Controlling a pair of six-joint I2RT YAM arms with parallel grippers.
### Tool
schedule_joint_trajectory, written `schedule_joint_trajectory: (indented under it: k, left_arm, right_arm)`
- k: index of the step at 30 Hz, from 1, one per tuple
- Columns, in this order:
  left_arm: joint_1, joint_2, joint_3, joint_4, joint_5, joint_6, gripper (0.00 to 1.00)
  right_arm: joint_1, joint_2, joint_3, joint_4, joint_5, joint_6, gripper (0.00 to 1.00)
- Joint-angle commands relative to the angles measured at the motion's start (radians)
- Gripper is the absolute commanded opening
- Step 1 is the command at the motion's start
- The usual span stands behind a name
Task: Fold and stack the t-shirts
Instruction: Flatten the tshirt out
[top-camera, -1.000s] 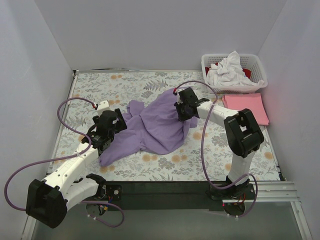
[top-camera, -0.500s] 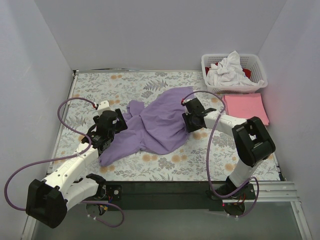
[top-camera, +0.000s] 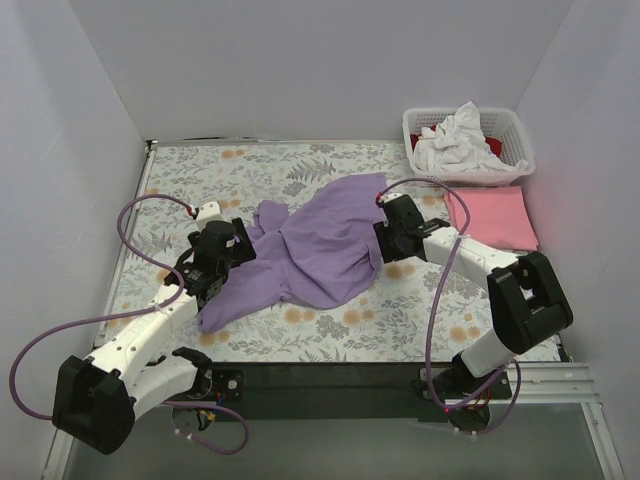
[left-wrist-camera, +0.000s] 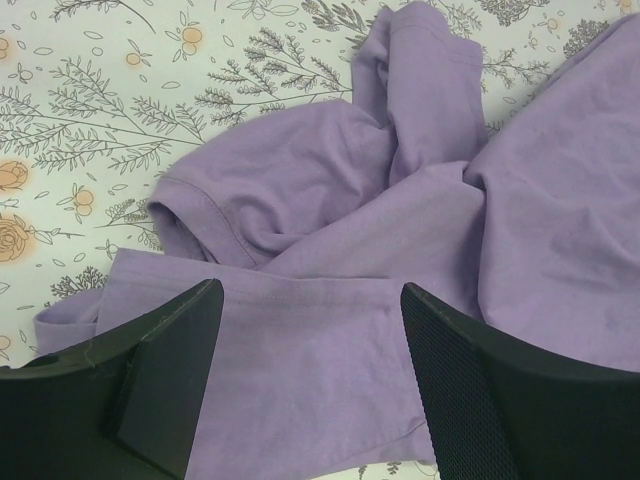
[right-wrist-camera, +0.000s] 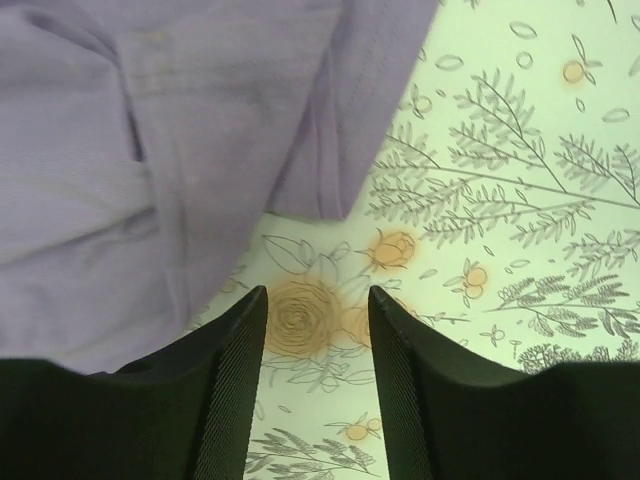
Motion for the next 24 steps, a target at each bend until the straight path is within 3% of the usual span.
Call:
schedule_joint_trajectory:
  k: [1, 14, 24]
  left_arm:
    - [0.004, 0.003, 0.003, 0.006, -0.001, 0.011, 0.71]
    - [0.005, -0.008, 0.002, 0.005, -0.003, 0.012, 0.71]
    - [0.005, -0.016, -0.001, 0.003, 0.003, 0.014, 0.71]
  right_arm:
    - [0.028, -0.002, 0.094, 0.040, -0.032, 0.001, 0.53]
    - [0.059, 0.274, 0.359, 0.068, -0.070, 0.013, 0.45]
    - [0.070, 0.367, 0.350, 0.068, -0.062, 0.031, 0.44]
